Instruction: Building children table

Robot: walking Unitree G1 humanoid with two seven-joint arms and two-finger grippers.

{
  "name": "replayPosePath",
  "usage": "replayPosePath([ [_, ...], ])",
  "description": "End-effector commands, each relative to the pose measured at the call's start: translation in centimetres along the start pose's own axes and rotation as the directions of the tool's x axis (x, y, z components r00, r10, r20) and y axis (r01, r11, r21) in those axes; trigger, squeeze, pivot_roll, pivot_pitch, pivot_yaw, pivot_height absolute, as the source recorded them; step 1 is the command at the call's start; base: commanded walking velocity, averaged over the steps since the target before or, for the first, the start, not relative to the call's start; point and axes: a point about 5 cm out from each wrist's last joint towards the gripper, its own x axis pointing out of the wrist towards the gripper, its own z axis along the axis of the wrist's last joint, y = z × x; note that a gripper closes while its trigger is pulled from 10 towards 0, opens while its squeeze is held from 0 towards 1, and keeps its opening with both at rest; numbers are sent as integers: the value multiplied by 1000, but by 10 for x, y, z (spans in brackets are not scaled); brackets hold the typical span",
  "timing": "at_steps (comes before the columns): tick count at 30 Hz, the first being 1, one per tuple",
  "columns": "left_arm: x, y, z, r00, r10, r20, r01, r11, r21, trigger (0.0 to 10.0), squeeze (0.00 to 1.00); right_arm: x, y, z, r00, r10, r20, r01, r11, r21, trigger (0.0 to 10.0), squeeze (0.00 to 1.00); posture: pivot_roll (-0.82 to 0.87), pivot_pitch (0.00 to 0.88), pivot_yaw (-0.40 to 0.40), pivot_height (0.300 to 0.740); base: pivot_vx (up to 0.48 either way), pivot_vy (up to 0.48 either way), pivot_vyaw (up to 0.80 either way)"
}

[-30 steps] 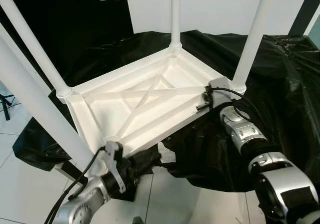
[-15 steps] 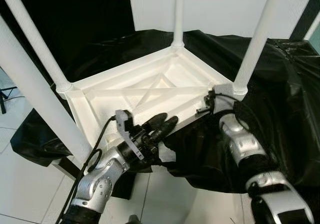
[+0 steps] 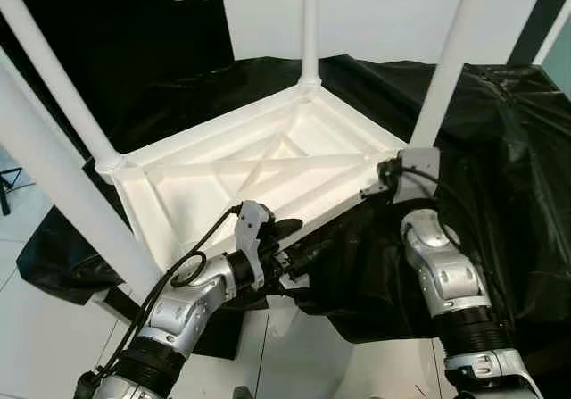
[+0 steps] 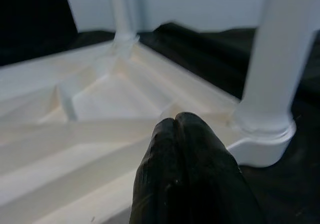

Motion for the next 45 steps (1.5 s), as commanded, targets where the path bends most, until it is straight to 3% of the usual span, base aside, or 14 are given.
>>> replayPosePath([
  [1,3,7,-8,997,39,-64,-37,999,35,10000,98,-4,-9,10,999,-37,20,37,999,-6,10000,0,-105,0,71,740,0,0,0],
  [2,4,12,-9,993,82,-85,-78,995,55,10000,0,-8,-14,20,997,-58,43,59,998,-5,10000,0,-109,0,72,740,0,0,0],
  [11,6,26,-13,964,224,-145,-209,971,115,10000,0,-20,-19,39,993,-86,76,86,996,4,10000,0,-108,0,72,740,0,0,0],
  [16,11,27,-22,948,226,-225,-190,967,170,9804,0,-22,-17,44,994,-82,70,81,997,9,10000,0,-101,0,70,740,0,0,0],
  [17,14,25,-25,947,209,-245,-168,969,178,7412,0,-22,-17,46,994,-80,69,79,997,12,10000,0,-97,0,69,740,0,0,0],
  [19,14,25,-25,947,209,-245,-168,969,178,7412,0,-22,-17,46,994,-80,69,79,997,12,10000,0,-97,0,69,740,0,0,0],
  [21,24,21,-28,944,182,-274,-133,973,189,0,0,-22,-15,49,995,-75,71,74,997,21,10000,0,-94,0,68,740,0,0,0],
  [26,45,16,-31,934,162,-319,-93,971,220,0,0,-23,-15,56,994,-74,76,72,997,28,10000,0,-102,0,70,740,0,0,0],
  [35,64,12,-30,941,135,-311,-61,970,236,0,0,-25,-13,58,995,-73,68,71,997,33,10000,0,-120,0,74,740,0,0,0],
  [36,71,10,-28,947,123,-298,-51,970,237,902,0,-26,-11,57,996,-70,63,68,997,33,10000,0,-122,0,75,740,0,0,0],
  [38,71,10,-28,947,123,-298,-51,970,237,902,0,-26,-11,57,996,-70,63,68,997,33,10000,0,-122,0,75,740,0,0,0],
  [39,77,6,-26,953,105,-283,-39,972,231,1294,0,-26,-10,57,996,-67,60,65,997,34,10000,0,-124,0,75,740,0,0,0],
  [45,102,-19,-25,967,7,-254,43,981,189,1490,0,-26,-8,56,997,-62,50,60,998,35,10000,0,-130,0,80,740,0,0,0],
])
